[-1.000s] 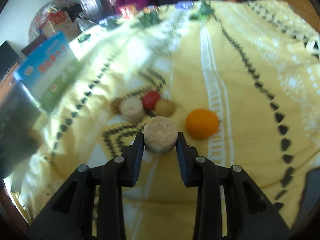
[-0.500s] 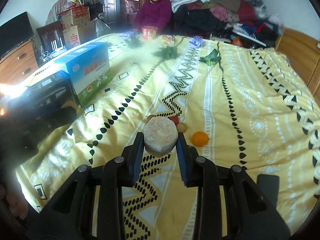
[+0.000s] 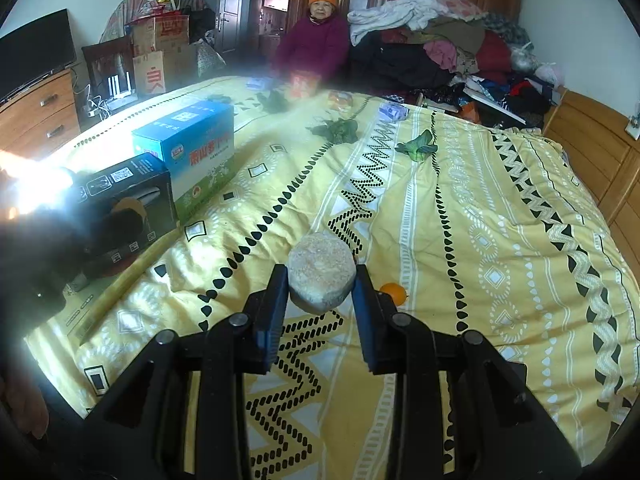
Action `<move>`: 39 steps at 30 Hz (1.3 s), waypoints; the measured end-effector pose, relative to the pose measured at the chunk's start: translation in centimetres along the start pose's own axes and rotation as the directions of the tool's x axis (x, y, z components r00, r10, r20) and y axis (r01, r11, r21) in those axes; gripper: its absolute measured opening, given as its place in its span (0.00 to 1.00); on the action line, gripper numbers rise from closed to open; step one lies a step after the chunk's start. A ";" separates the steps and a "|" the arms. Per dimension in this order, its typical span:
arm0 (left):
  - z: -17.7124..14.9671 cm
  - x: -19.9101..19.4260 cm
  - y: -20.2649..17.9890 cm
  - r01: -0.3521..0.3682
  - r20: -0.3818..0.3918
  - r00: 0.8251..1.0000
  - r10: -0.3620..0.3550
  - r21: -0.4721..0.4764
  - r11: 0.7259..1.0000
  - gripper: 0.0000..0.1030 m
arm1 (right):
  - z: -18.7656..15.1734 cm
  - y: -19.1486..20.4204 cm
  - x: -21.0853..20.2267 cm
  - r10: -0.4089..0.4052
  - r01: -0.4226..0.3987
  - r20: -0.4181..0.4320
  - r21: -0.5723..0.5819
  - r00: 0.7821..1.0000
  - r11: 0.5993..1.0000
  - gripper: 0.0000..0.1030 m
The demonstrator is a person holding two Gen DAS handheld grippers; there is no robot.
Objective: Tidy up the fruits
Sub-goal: 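Carry both held fruits over the steel bowl with both tools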
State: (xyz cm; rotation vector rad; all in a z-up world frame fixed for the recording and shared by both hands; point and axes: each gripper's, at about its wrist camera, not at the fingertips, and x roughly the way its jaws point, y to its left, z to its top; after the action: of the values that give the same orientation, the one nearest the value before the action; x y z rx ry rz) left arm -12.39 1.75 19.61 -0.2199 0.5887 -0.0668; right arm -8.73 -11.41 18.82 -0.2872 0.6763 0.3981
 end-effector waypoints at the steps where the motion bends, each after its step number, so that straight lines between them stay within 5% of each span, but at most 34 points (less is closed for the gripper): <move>1: 0.0 -0.2 0.1 0.001 0.002 1.000 -0.001 -0.001 1.000 0.24 | 0.0 0.1 0.0 0.001 -0.001 -0.002 -0.001 1.000 1.000 0.32; 39: 0.6 -1.1 1.5 0.015 0.032 0.999 -0.014 -0.030 0.999 0.24 | 0.6 1.3 0.1 0.052 -0.052 -0.024 0.016 0.998 0.999 0.32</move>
State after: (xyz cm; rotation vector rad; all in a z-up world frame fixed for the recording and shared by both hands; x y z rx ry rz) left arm -12.97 3.40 20.31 -0.2545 0.5566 -0.0678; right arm -8.94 -10.02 19.05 -0.2606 0.7111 0.4393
